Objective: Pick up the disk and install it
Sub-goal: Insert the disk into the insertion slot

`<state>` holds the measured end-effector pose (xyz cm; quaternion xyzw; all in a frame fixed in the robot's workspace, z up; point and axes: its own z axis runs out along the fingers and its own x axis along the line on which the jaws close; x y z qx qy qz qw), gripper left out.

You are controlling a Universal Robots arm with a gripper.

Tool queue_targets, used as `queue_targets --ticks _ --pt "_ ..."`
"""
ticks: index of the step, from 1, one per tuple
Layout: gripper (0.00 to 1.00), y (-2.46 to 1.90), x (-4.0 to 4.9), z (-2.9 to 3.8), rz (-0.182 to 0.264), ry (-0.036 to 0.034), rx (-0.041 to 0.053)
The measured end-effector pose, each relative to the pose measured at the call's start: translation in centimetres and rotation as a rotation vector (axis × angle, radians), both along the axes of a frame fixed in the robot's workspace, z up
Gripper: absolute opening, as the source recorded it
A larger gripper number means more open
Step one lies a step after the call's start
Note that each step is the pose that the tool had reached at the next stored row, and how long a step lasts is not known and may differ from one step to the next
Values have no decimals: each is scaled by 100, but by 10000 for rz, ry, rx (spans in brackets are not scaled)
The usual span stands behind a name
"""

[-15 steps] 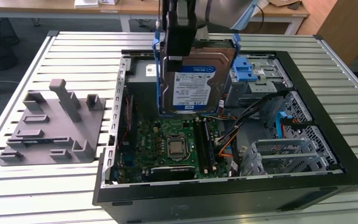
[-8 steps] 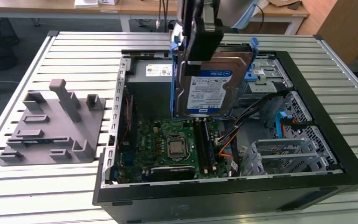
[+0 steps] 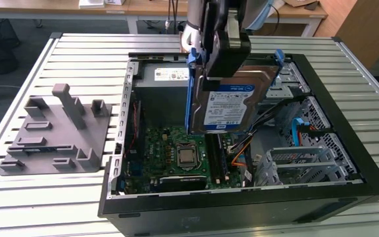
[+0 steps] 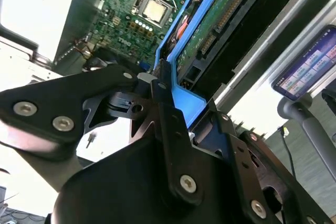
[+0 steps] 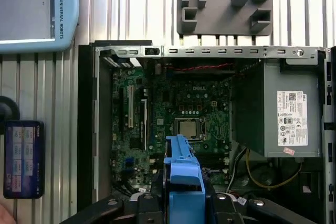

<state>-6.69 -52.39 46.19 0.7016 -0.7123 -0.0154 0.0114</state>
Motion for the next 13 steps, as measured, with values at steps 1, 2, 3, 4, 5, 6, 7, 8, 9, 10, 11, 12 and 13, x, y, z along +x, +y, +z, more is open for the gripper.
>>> queue_targets --ticks 1,2,3,4,5,6,7,8,9,10,11,12,13 --pt "36 -28 3 -1 0 0 0" --pt "36 -54 9 -3 1 0 1" --pt "36 -76 20 -4 0 -1 1" --pt "36 -94 37 -4 0 1 0" --pt "36 -108 60 -4 0 4 0" --pt "36 -120 86 -4 0 8 -1" --pt "36 -132 117 -4 0 11 0" --pt "36 -142 150 -5 0 13 1" --pt "36 -149 187 -5 1 16 0" --pt "36 -153 226 -6 0 17 0" --pt "36 -155 263 -7 -1 19 1" --pt "36 -156 302 -8 0 20 1" --pt "36 -158 341 -8 1 21 1"
